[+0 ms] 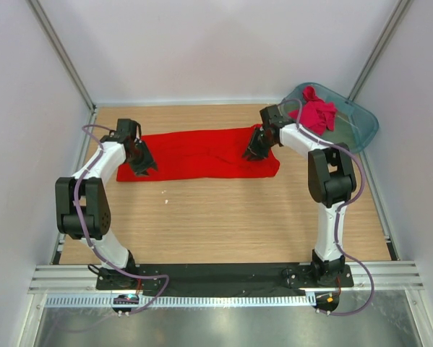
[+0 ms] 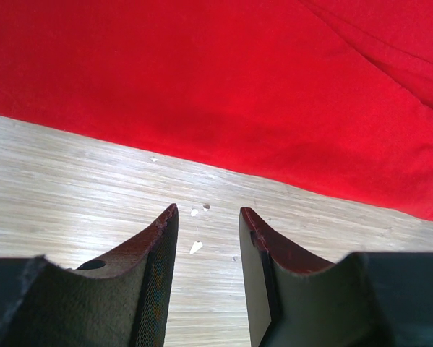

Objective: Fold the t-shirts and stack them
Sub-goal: Fold the tshirt

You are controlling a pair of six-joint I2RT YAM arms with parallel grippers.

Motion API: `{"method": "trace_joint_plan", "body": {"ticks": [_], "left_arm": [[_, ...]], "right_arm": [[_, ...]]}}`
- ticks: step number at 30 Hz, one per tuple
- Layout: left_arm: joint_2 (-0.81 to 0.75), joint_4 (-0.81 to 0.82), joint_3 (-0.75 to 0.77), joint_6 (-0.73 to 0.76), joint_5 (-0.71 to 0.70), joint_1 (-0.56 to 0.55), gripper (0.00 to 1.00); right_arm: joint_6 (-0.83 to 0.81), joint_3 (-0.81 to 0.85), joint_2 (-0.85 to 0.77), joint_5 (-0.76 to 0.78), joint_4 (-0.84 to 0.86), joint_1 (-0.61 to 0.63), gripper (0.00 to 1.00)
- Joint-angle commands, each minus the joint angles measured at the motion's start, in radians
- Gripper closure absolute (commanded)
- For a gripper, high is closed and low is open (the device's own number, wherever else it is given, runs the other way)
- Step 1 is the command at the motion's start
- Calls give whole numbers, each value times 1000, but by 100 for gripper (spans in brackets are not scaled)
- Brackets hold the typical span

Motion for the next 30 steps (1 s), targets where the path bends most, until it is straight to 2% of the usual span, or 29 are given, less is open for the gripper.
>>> {"method": "trace_joint_plan", "body": {"ticks": [1, 15, 17, 18, 21, 26, 30], "left_arm": [[10, 11, 57, 22, 26, 0, 60], [13, -3, 57, 32, 16, 0, 60], [12, -4, 57, 37, 8, 2, 59], [7, -4, 57, 38, 5, 0, 59], [1, -15, 69, 55, -24, 2, 57], [21, -85, 145, 143, -170, 3, 55], [41, -116, 195, 184, -219, 3, 53]], "right_arm": [[-43, -55, -63, 46, -22, 30, 65], [-87, -55, -69, 90, -19, 30, 62], [-122, -16, -92, 125, -50, 22, 60], [-138, -3, -98, 142, -71, 16, 52], [-185, 24, -124, 204, -171, -13, 45], [-227, -44, -202, 326, -213, -30, 43], [-205, -62, -236, 402, -210, -30, 35]]}}
